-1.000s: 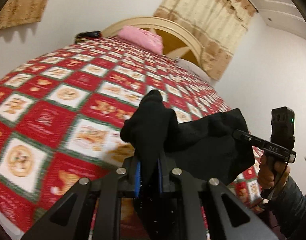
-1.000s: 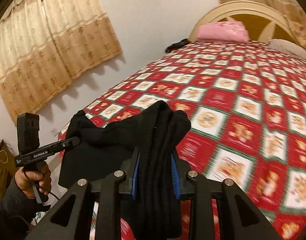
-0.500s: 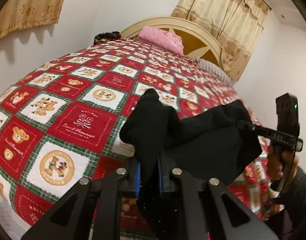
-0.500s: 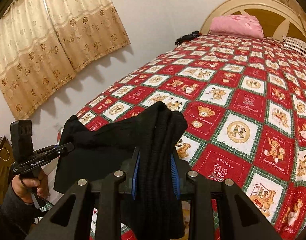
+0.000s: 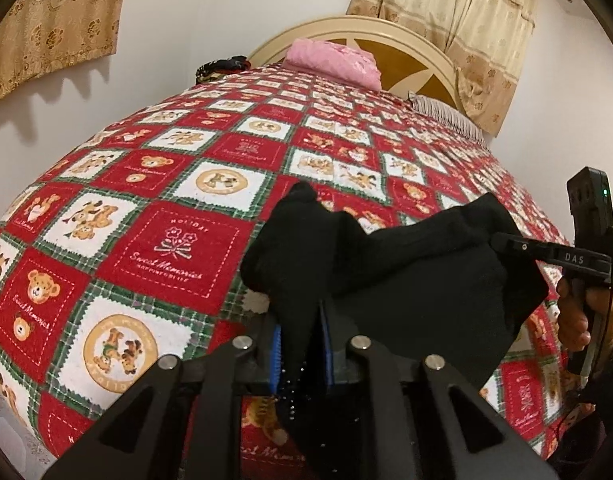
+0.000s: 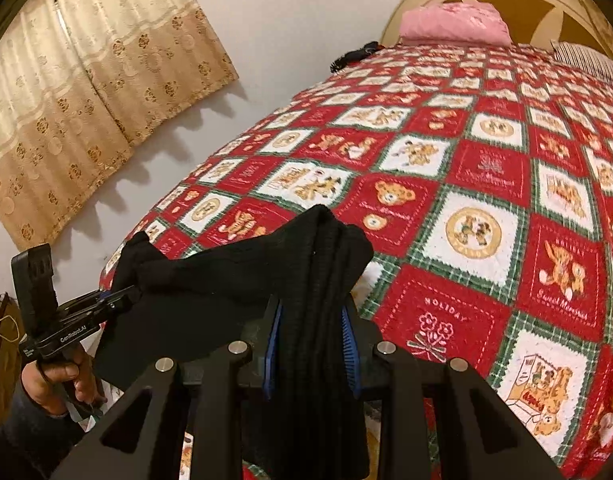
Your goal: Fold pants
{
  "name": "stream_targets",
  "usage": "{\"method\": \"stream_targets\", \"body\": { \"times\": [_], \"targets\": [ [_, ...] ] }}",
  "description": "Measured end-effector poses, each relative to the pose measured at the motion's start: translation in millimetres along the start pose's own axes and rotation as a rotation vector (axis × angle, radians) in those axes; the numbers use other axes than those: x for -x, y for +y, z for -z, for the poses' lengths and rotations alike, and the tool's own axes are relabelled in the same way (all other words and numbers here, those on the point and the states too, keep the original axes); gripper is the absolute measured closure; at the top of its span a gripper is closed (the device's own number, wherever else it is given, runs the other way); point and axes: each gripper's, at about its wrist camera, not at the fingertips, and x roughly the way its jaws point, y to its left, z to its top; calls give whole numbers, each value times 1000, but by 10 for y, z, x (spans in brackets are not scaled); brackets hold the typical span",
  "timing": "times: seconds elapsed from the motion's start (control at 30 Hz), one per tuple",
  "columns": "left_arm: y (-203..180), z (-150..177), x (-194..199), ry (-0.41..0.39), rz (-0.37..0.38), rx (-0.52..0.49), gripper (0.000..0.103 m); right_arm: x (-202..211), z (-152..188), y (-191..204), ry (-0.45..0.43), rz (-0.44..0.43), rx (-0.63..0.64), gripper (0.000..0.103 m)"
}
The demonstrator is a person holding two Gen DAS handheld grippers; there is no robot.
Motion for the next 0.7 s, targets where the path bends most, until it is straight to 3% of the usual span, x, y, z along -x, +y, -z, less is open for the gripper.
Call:
{"method": "stream_targets", "body": {
  "times": [0.13,0.33,0.43,0.53,0.63,0.7],
  "targets": [
    [-25,48,-48,15,-51,-32,65,-121,28,-121,44,18,-36,71],
    [-17,117,-58,10,-130,-52,39,-206,89,-362,74,54,-116,51],
    [-3,165,14,9,-142,-37,37,-125,113,-403,60,65,-122,50],
    [-23,217,45,5,-164,-40,35,-135,142,-450,62,92,-120,39],
    [-26,263,124,3,-192,-23,33,-58,176,-510,34,76,-193,38],
    [-50,288,260,-13,-200,-16,33,93,227,-479,0,120,-205,38]
  ]
}}
